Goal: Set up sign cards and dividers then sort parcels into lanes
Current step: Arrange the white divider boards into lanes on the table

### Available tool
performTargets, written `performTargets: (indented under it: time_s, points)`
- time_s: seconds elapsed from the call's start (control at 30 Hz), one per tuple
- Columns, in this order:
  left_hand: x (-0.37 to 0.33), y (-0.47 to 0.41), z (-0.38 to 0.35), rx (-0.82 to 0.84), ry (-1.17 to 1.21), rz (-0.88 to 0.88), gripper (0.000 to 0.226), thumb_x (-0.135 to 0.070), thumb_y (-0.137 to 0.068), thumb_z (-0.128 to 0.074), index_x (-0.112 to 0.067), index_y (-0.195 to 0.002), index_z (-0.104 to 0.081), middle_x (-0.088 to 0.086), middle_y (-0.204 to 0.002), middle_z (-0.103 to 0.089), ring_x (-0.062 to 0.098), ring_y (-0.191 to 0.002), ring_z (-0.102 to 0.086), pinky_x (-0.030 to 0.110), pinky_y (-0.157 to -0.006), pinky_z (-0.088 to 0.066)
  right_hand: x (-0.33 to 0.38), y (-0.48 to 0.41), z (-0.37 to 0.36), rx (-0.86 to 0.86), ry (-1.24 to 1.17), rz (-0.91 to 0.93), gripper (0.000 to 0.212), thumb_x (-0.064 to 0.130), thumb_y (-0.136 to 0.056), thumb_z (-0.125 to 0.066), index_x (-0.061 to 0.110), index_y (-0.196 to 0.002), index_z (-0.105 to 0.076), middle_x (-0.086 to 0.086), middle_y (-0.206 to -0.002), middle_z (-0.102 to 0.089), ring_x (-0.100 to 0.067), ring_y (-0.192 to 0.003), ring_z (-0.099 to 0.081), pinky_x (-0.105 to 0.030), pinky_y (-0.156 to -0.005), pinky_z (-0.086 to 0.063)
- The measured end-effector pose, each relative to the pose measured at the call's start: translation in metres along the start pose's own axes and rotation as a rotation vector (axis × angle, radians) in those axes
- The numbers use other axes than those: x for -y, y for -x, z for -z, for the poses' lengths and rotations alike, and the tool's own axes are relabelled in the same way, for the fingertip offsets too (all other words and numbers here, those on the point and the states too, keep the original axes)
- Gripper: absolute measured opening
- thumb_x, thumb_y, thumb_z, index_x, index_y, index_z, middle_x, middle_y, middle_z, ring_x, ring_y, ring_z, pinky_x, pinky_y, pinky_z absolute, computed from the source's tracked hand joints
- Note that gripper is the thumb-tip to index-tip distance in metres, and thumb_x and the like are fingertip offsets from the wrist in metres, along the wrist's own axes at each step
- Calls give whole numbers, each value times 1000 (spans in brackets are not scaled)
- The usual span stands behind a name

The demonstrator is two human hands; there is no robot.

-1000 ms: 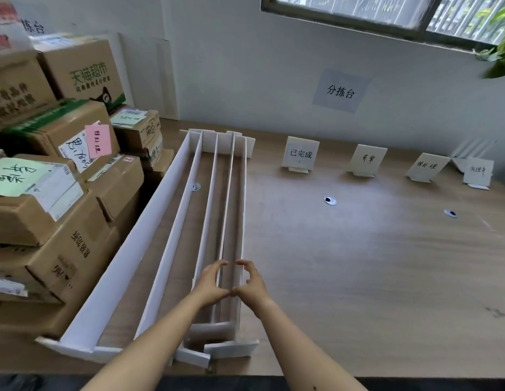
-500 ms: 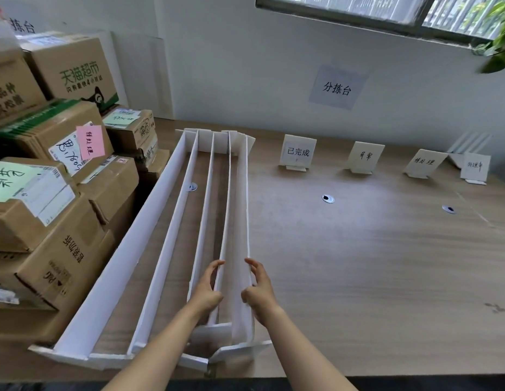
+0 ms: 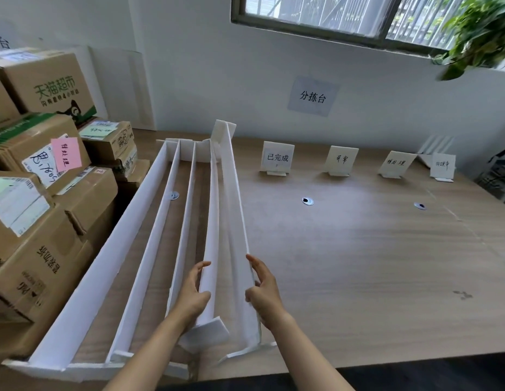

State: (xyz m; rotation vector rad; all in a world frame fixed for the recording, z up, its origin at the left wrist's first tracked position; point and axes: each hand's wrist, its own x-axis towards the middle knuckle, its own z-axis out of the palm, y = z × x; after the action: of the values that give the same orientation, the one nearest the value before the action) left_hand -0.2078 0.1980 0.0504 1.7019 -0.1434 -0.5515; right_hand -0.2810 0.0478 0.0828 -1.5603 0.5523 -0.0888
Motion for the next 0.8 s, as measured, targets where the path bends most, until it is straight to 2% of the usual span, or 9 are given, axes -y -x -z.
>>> performTargets:
  time_s: [0.07,0.17,0.27,0.4,0.53,0.63,0.8]
  points:
    - [-6,3,-8,-7,-6,-17,73,22,-79,-44,-30,-130,-40,3,-149,-30,22,-140,-25,44,-106,-38,4,5,9,-8,0,16,80,-22,-75,-36,28,-136,-46,13,-129,-46,-4,-102,-55,-14,-62,-48]
    - [-14,5,-22,-19,-7,-26,75,23,-78,-39,-30,-130,-40,3,-152,-26,19,-144,-17,44,-111,-28,9,9,24,-19,0,42,82,-21,-74,-33,34,-133,-46,16,-133,-45,-11,-116,-54,-15,-69,-48]
    - [-24,7,-40,-45,-19,-26,74,22,-78,-42,-32,-128,-41,4,-151,-28,21,-142,-21,44,-110,-31,17,12,48,-23,-13,59,82,-22,-74,-33,31,-135,-46,15,-133,-46,-8,-110,-56,-15,-67,-49]
    - [-41,15,-65,-59,-26,-39,73,22,-79,-39,-30,-130,-41,4,-150,-31,19,-141,-24,40,-110,-30,28,16,92,-33,-25,72,84,-22,-72,-32,31,-136,-46,12,-136,-46,-13,-112,-56,-15,-63,-48]
    - [-60,24,-95,-92,-38,-65,70,22,-83,-38,-21,-138,-38,7,-146,-35,19,-134,-33,33,-104,-33,37,21,156,-52,-38,98,87,-22,-69,-34,30,-136,-47,10,-139,-47,-19,-115,-56,-21,-69,-53]
    - [-76,31,-128,-116,-45,-95,69,21,-83,-39,-20,-139,-37,7,-137,-41,17,-116,-42,32,-95,-40,42,30,213,-74,-26,123,87,-24,-68,-34,26,-138,-47,7,-140,-48,-22,-115,-58,-18,-63,-49]
    - [-94,41,-195,-134,0,-138,68,25,-82,-35,-12,-139,-37,2,-121,-44,20,-107,-47,35,-92,-44,38,52,302,-101,11,132,86,-26,-68,-34,21,-139,-47,2,-138,-50,-26,-108,-59,-12,-50,-42]
